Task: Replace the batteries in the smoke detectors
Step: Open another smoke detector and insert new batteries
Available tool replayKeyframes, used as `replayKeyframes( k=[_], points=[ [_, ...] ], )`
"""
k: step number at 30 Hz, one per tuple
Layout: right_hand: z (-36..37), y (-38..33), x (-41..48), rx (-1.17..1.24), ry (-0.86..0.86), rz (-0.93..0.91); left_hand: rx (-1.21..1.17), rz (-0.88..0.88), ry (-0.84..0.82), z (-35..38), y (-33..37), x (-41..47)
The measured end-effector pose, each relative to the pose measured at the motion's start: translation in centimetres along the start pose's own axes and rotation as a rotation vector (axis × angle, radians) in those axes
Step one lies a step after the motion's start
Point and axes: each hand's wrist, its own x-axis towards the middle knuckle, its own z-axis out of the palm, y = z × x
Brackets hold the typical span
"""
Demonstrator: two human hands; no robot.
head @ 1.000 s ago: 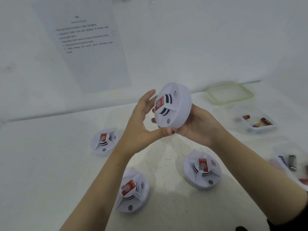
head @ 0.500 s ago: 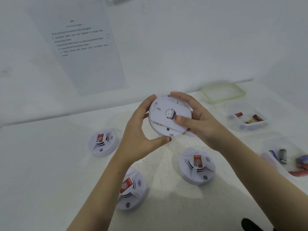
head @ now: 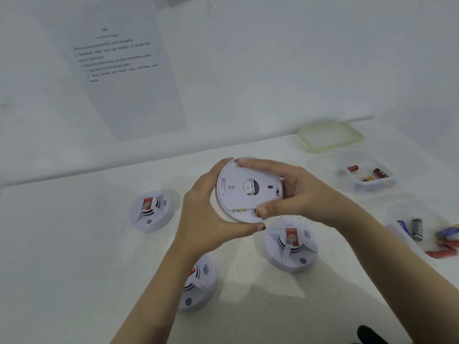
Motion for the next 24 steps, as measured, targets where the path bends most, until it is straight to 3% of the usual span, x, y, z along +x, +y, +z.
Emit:
replayKeyframes(
  k=[19,24],
  points=[
    [-0.2,-1.4,0.0,-0.200,-0.222,0.120,-0.066,0.006,-0.095,-0.8,0.4,-1.9],
    [-0.2,-2.1,0.2,-0.552,-0.123,0.021,-0.066,0.010,-0.082,-1.4,-0.2,-1.5]
  ],
)
